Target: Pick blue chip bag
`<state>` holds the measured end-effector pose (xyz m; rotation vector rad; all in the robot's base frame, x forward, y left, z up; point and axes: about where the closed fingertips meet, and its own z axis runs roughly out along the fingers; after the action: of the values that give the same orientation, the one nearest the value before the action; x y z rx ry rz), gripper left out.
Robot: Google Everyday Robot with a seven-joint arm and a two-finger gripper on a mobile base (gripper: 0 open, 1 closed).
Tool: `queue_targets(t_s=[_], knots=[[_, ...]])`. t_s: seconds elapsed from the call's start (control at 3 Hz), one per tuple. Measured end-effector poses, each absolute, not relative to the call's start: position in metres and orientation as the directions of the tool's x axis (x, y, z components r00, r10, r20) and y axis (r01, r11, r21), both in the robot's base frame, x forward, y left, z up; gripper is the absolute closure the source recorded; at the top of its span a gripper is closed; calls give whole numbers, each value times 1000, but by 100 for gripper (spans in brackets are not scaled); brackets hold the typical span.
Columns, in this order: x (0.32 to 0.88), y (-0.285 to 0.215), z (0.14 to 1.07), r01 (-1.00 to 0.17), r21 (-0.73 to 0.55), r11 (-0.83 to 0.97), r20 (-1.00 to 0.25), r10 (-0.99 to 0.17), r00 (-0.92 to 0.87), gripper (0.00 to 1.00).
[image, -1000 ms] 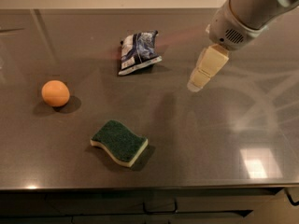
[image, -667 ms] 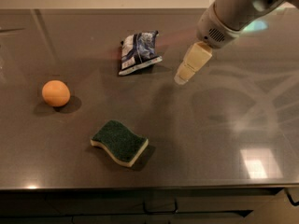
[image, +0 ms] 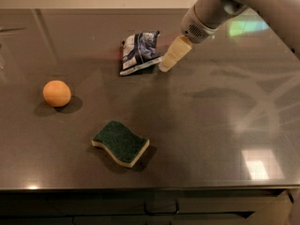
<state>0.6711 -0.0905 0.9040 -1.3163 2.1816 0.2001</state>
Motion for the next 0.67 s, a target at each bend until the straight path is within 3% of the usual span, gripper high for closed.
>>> queue_targets(t_s=[0.67], knots=[[724,-56,885,-845,-107,524,-554,-737,-387,0]])
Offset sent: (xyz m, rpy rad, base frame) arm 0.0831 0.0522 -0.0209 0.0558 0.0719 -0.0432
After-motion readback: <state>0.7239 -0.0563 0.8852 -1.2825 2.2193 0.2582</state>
